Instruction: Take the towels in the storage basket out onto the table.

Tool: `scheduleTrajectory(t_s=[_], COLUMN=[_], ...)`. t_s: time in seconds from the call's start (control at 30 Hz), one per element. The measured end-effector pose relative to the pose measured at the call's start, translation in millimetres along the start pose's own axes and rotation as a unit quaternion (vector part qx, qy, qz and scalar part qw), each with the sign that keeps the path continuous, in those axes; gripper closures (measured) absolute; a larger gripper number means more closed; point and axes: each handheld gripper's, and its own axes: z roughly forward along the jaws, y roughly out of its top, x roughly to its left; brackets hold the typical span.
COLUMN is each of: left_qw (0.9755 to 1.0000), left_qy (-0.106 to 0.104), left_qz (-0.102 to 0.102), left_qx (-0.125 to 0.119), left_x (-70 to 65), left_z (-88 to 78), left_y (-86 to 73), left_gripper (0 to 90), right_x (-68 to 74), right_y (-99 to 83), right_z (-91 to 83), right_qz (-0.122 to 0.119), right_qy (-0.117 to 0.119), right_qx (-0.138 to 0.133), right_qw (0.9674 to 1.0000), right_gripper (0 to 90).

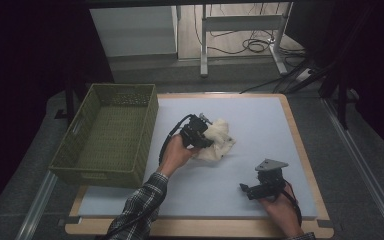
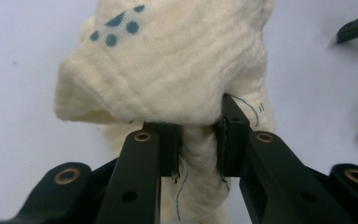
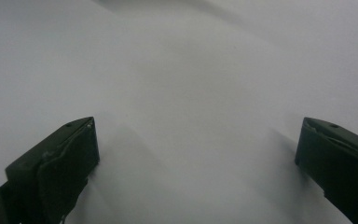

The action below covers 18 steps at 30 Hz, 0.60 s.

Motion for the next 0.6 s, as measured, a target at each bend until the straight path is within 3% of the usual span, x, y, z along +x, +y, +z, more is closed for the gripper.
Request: scheduleTrajectory(t_s=[0.2,0.3,0.4,0.47,0.6], left_qw=[1.0000,1.0000,0.9996,0.9996,0.9990], left_qy=[-0.006,-0.003,-0.011,-0.011,-0.006], left_qz=[0.003,0.003,-0.006,0.004,0.002], left_qx=[0.001,-0.004,-0.024,-0.025,-0.045], left_x=[-1.5,-2.9,-5.5,-6.9,-9.2], left_z=[25.4,32.0,28.9,23.7,7.2], left_y=[-15.3,-18.6,-20.7,-22.2,-30.4], left_gripper=[67.8,54.5,35.0,25.0,21.7], right_x=[0.0,0.0,-0.2,-0.1,-0.2], right_y=[0.0,0.0,0.1,0.1,0.1], right_z=[0.0,0.0,-0.1,-0.1,-0.2], right_qz=[0.000,0.000,0.000,0.000,-0.001], right_qy=[0.000,0.000,0.000,0.000,0.000], right_qx=[0.000,0.000,0.001,0.001,0.001], right_qw=[1.0000,1.0000,1.0000,1.0000,1.0000], right_gripper=[0.0,0.0,0.0,0.0,0.0])
